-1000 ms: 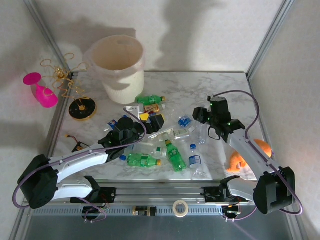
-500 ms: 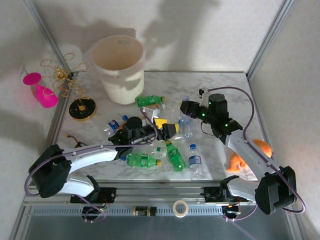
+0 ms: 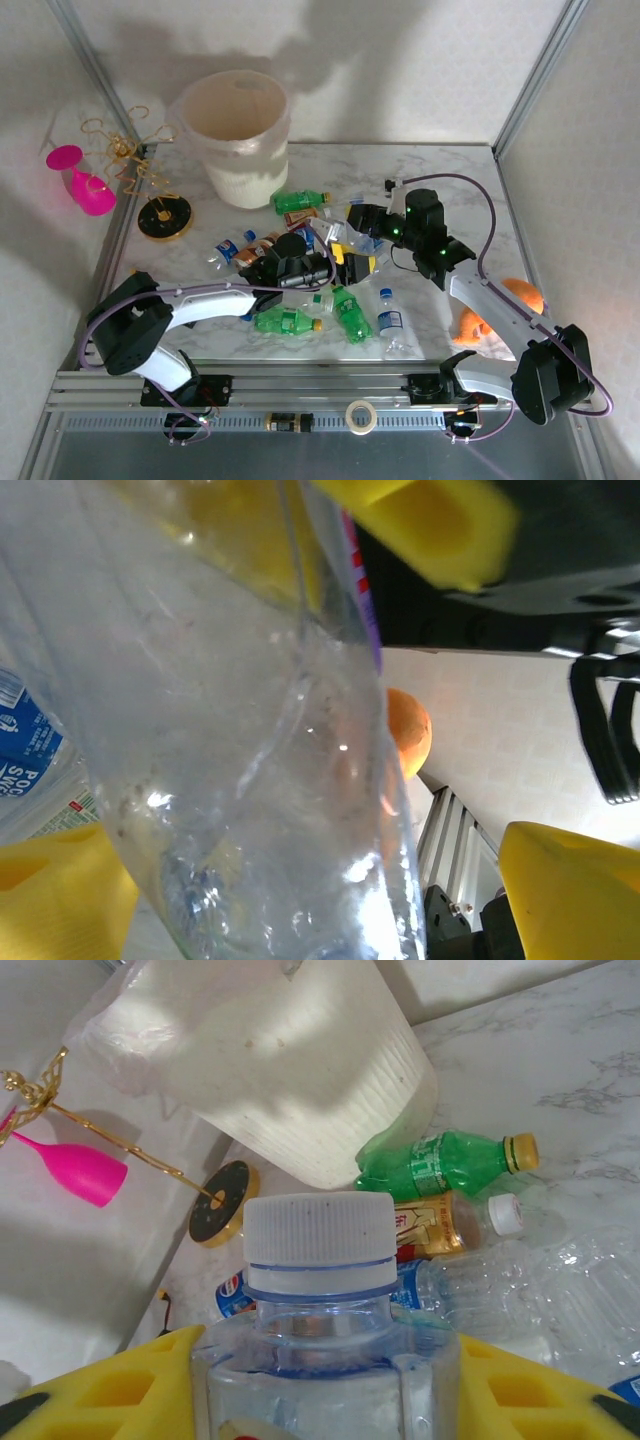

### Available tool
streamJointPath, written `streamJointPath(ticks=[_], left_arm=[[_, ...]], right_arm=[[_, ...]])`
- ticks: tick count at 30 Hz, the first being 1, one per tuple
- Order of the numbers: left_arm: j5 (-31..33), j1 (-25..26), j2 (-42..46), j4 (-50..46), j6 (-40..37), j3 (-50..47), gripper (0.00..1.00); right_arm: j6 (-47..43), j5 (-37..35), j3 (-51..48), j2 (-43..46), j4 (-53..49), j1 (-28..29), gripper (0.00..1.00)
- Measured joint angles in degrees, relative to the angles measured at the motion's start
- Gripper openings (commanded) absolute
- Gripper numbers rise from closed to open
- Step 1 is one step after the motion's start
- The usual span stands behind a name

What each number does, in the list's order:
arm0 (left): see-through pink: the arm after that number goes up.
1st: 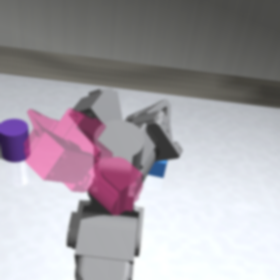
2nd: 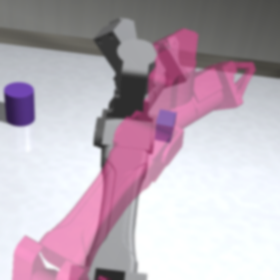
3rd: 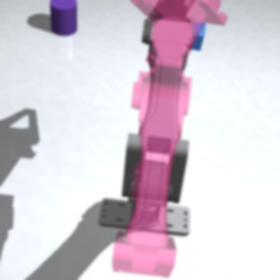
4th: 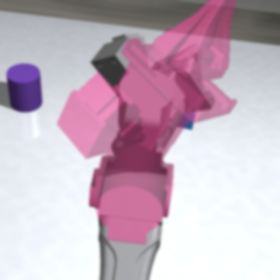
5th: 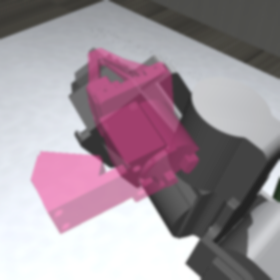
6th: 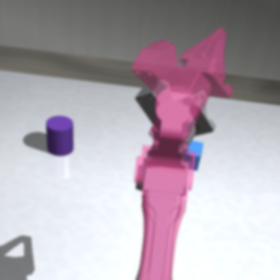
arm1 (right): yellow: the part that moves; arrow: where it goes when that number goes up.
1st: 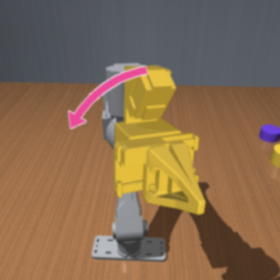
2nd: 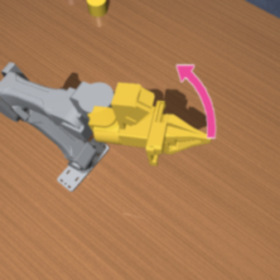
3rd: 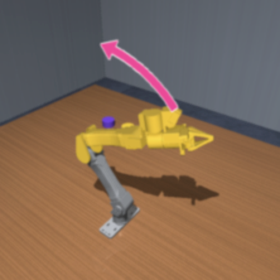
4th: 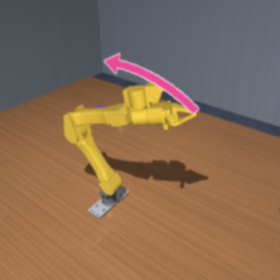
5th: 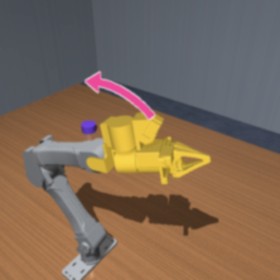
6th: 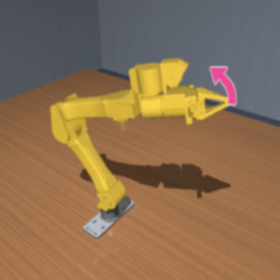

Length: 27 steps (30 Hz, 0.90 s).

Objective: Put the plastic bottles in the bin

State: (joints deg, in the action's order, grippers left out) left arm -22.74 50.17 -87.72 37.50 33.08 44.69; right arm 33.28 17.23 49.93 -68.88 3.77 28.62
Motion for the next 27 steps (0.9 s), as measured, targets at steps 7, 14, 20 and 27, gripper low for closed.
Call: streamJointPath(ticks=[7, 14, 20, 27], left_arm=[[0.31, -0.02, -1.09, 0.42, 1.46, 0.07, 0.55], [1.70, 0.00, -0.48, 0.39, 1.60, 0.11, 0.51], [4.52, -0.42, 3.17, -0.28, 1.36, -0.55, 0.51], [8.98, -3.80, 9.38, -5.01, -1.14, -1.31, 0.46]], right_arm=[[0.63, 0.35, 0.00, 0.15, 0.35, 0.39, 0.46], [0.72, -1.49, 0.09, 0.76, -0.26, 0.57, 0.95], [-1.46, -5.03, 3.34, 1.60, -4.31, 0.70, 0.99], [-2.16, -14.75, 3.58, 6.86, -6.69, 0.76, 0.99]])
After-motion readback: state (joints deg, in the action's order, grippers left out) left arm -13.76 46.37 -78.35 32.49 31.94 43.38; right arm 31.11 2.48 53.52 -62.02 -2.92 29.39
